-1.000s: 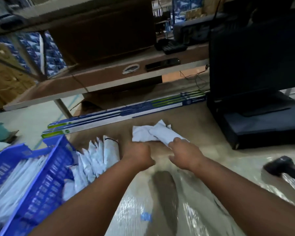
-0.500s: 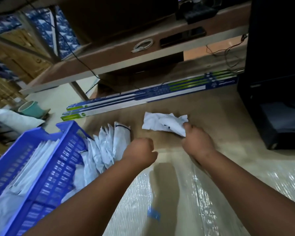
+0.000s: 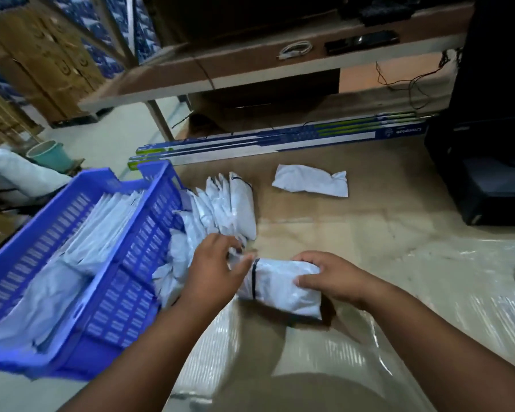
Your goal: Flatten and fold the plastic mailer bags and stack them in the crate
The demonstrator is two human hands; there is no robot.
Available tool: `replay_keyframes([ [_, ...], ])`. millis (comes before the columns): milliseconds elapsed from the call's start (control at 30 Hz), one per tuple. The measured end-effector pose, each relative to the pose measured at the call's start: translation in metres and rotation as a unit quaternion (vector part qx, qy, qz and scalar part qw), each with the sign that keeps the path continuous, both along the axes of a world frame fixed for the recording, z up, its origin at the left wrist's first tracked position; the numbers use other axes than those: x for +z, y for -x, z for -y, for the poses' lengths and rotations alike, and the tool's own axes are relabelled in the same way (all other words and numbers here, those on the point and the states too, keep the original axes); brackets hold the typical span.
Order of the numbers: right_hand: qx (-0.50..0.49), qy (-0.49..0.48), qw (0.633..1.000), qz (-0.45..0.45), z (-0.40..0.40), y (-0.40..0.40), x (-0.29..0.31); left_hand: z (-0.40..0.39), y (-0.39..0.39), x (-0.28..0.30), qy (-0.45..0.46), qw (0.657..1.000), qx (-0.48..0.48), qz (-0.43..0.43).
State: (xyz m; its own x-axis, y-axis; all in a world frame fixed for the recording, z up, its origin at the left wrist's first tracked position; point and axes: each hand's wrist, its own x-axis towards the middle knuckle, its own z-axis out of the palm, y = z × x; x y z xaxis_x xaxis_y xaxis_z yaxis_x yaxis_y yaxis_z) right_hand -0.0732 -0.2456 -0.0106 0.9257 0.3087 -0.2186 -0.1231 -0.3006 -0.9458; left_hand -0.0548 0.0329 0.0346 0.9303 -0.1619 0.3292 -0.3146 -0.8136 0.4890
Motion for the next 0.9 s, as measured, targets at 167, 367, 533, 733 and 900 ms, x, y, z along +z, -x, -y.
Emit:
replay_keyframes([
  [167, 0.015, 0.050, 0.998, -0.032, -0.040, 0.029, -0.015, -0.030, 0.042, -0.032, -0.035, 0.995, -0.087, -0.034],
  [367, -0.053, 0.150, 0.987, -0.015, -0.057, 0.042, -0.023, -0.049, 0.072, -0.078, -0.175, 0.969, -0.168, -0.048],
  [533, -0.124, 0.177, 0.975, 0.051, -0.054, 0.053, -0.020, -0.050, 0.059, -0.072, -0.180, 0.963, -0.185, -0.081],
  [733, -0.020, 0.340, 0.867, 0.363, -0.039, 0.081, 0.005, -0.042, 0.027, -0.030, -0.185, 0.948, -0.253, 0.051],
  [900, 0.040, 0.373, 0.874, 0.309, -0.035, 0.122, -0.012, -0.043, 0.063, -0.075, -0.174, 0.927, -0.329, 0.044],
])
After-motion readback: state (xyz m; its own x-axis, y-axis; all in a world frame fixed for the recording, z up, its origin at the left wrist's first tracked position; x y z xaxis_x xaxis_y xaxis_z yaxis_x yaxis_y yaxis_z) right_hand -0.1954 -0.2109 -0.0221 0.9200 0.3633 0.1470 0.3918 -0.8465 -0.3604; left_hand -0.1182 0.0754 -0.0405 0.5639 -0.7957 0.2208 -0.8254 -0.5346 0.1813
